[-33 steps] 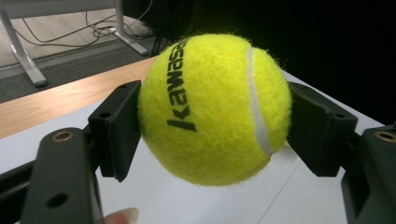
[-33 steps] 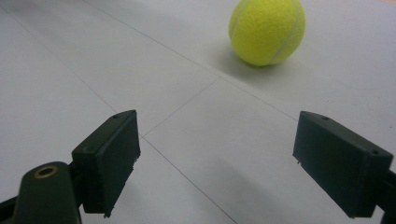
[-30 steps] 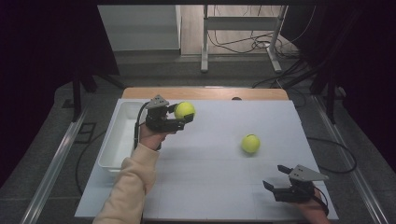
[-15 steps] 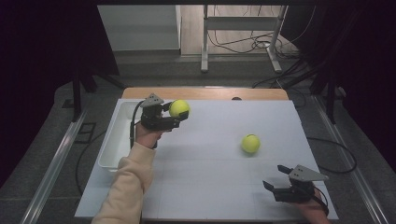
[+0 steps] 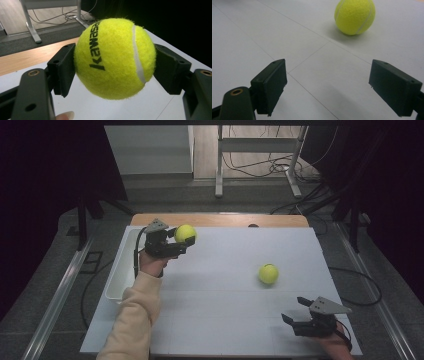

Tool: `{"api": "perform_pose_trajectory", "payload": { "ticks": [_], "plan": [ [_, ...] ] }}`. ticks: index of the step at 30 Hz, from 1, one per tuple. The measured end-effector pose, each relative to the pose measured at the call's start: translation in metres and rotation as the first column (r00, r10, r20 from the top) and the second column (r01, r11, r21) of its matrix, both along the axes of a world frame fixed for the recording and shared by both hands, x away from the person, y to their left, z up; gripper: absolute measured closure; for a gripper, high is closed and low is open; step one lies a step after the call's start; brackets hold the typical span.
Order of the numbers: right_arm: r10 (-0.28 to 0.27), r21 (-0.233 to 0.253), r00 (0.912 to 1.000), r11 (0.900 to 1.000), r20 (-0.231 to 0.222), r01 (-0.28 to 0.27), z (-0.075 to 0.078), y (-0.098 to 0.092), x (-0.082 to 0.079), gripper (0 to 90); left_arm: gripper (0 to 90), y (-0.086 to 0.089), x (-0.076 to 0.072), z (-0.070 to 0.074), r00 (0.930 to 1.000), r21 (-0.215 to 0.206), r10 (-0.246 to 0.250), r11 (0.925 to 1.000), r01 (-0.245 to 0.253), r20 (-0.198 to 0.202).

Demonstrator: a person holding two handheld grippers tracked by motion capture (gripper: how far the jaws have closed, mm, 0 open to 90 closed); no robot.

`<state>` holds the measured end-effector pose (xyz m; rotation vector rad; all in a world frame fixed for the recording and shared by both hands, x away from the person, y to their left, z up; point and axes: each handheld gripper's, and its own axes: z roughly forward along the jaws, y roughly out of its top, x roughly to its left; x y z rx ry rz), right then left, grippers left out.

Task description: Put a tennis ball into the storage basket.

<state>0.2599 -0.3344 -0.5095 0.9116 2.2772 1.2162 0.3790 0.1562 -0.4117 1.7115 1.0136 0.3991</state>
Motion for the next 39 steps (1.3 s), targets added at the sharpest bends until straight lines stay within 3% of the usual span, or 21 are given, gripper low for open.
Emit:
{"api": "perform_pose_trajectory", "payload": {
  "ticks": [14,39],
  "plan": [
    [0.0,-0.001,1.0,1.0,0.0,0.0,0.0,0.0,0.0,15.1,25.6,0.02,0.001,0.002,0.9983,-0.019,0.059,0.9981,-0.059,0.004],
    [0.002,-0.002,1.0,1.0,-0.001,-0.002,0.0,0.0,0.0,15.2,25.6,0.046,0.001,0.001,0.9892,-0.009,0.146,0.9892,-0.146,0.006]
  ]
}}
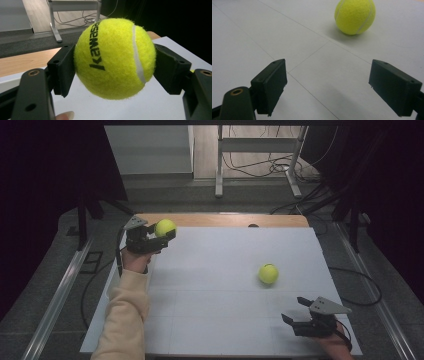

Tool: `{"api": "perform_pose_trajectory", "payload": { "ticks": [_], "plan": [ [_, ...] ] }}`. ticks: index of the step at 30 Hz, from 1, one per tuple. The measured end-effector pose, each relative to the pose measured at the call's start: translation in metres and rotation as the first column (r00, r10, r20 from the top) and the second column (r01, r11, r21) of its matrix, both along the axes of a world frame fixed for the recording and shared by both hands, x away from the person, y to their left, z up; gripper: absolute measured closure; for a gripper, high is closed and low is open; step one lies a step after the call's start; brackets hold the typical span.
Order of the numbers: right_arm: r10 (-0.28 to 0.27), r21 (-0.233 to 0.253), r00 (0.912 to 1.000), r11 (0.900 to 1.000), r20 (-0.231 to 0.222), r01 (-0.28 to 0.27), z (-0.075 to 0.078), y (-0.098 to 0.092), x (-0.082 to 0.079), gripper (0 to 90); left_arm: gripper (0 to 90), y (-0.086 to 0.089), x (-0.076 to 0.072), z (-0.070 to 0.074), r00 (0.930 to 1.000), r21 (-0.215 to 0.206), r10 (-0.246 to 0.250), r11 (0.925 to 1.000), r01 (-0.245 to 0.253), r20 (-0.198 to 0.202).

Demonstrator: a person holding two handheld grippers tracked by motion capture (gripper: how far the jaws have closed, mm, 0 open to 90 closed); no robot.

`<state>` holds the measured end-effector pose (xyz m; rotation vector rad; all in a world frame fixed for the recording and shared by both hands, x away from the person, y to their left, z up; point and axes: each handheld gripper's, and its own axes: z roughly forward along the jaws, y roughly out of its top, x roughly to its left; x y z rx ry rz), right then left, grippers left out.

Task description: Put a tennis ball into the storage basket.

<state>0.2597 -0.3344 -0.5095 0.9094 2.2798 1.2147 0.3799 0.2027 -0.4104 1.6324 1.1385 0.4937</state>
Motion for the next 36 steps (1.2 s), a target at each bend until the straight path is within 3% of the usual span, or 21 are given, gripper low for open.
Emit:
{"api": "perform_pose_trajectory", "payload": {
  "ticks": [18,36],
  "plan": [
    [0.0,0.003,1.0,1.0,0.001,0.0,0.0,0.0,0.0,15.2,25.6,0.019,-0.004,0.002,0.9984,-0.004,0.055,0.9985,-0.055,0.009],
    [0.002,0.003,1.0,1.0,0.003,-0.002,0.0,0.0,0.0,15.2,25.6,0.045,-0.01,0.004,0.9913,-0.02,0.131,0.9913,-0.13,0.017]
  ]
}}
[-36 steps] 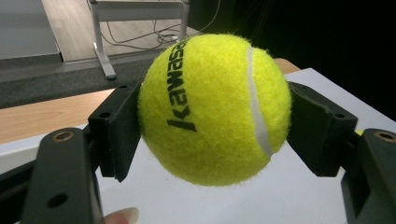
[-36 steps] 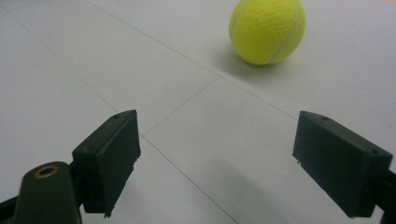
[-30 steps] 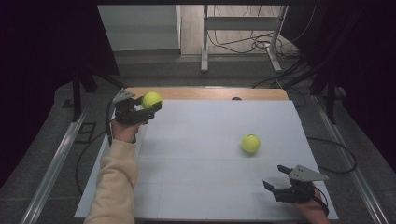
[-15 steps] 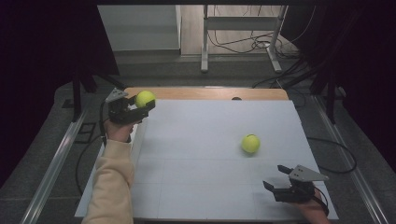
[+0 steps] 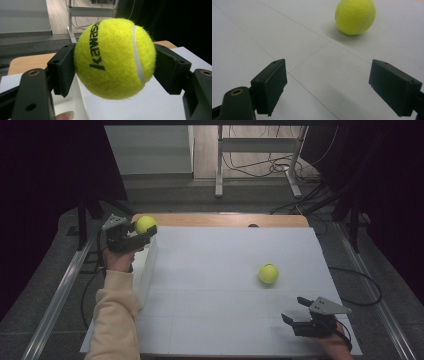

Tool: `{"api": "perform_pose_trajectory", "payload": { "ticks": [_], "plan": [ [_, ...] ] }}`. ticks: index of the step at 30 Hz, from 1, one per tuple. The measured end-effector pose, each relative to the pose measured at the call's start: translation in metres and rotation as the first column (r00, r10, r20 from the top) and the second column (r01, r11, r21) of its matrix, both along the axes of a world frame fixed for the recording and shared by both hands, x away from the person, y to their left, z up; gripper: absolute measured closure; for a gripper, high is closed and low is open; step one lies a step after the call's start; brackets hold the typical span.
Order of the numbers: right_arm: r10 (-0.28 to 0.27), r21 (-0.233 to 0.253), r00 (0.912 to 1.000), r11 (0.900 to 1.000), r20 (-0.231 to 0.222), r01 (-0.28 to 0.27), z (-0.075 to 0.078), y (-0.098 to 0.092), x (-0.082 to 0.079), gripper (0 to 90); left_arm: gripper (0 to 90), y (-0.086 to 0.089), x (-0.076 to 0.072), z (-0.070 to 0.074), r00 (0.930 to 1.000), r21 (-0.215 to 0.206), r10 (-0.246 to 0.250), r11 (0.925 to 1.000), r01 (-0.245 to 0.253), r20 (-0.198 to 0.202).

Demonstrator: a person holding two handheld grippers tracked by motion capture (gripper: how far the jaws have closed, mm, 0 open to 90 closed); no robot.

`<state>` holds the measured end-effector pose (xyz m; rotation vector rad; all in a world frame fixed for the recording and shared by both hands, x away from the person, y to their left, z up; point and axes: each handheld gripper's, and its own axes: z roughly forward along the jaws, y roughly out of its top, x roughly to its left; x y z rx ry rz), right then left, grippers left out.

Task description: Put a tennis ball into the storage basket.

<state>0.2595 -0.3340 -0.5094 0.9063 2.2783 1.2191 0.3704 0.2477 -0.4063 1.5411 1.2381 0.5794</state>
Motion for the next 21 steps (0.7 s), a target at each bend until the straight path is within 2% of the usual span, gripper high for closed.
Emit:
{"api": "perform_pose_trajectory", "payload": {
  "ticks": [8,14,21],
  "plan": [
    [-0.001,0.0,1.0,1.0,-0.001,0.001,0.0,0.0,0.0,15.1,25.6,0.011,0.0,-0.003,0.9992,0.003,0.04,0.9992,-0.04,-0.009],
    [-0.001,-0.001,1.0,1.0,-0.001,0.001,0.0,0.0,0.0,15.1,25.6,0.015,0.0,-0.004,0.9986,0.003,0.051,0.9987,-0.051,-0.013],
    [-0.003,0.001,1.0,1.0,-0.001,0.003,0.0,0.0,0.0,15.1,25.6,0.018,0.007,-0.01,0.9966,0.019,0.071,0.9974,-0.07,-0.043]
  ]
}}
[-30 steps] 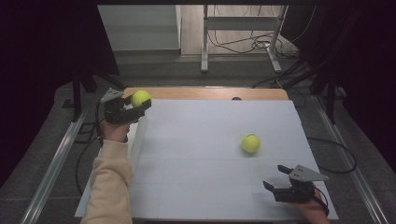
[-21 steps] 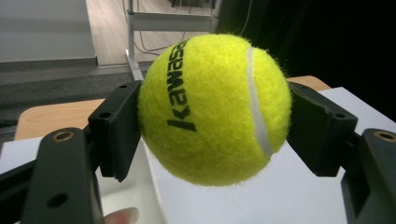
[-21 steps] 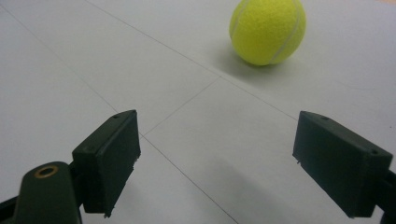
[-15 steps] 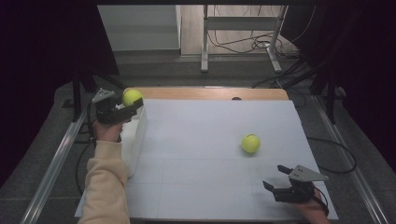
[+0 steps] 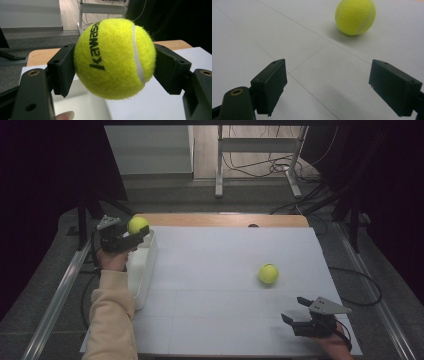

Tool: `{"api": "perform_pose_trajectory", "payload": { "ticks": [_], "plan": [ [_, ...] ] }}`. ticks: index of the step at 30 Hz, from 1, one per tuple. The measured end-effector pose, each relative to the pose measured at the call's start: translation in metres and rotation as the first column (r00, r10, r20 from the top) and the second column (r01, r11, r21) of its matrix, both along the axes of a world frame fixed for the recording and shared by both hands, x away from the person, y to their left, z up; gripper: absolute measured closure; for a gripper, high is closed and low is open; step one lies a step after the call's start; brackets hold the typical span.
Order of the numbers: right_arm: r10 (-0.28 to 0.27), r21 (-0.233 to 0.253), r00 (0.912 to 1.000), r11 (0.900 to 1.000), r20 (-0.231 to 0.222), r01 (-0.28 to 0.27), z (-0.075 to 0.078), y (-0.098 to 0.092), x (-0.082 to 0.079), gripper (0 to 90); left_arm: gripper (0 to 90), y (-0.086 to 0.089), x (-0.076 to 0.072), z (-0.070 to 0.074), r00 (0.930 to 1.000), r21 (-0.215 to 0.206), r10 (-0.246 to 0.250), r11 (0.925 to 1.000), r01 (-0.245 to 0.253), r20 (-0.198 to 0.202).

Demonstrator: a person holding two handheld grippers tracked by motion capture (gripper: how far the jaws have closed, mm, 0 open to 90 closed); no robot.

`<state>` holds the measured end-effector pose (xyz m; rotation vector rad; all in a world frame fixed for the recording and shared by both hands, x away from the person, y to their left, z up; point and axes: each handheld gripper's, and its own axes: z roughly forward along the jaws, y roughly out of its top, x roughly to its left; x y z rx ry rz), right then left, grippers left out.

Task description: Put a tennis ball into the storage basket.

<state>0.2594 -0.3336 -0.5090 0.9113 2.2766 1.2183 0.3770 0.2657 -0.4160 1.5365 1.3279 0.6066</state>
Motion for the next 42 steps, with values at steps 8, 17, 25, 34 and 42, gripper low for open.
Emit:
{"api": "perform_pose_trajectory", "payload": {
  "ticks": [8,17,25,34,42],
  "plan": [
    [0.002,0.01,1.0,1.0,0.0,-0.002,0.0,-0.001,0.0,15.1,25.6,0.004,0.015,-0.009,0.9968,0.051,0.035,0.9982,-0.031,-0.071],
    [0.002,0.012,1.0,1.0,0.0,-0.002,0.0,-0.001,0.0,15.1,25.6,0.004,0.025,-0.014,0.9892,0.123,0.051,0.9918,-0.034,-0.137],
    [0.003,0.013,1.0,1.0,-0.002,-0.003,0.0,-0.001,0.0,15.1,25.6,0.007,0.031,-0.02,0.9776,0.162,0.068,0.9861,-0.035,-0.199],
    [0.002,0.014,1.0,1.0,-0.003,-0.002,0.0,-0.001,0.0,15.1,25.5,0.005,0.033,-0.023,0.9687,0.196,0.068,0.9803,-0.02,-0.239],
    [0.0,0.013,1.0,1.0,-0.005,0.0,0.0,-0.001,0.001,15.2,25.4,0.003,0.033,-0.023,0.9687,0.193,0.066,0.9809,-0.019,-0.239]
  ]
}}
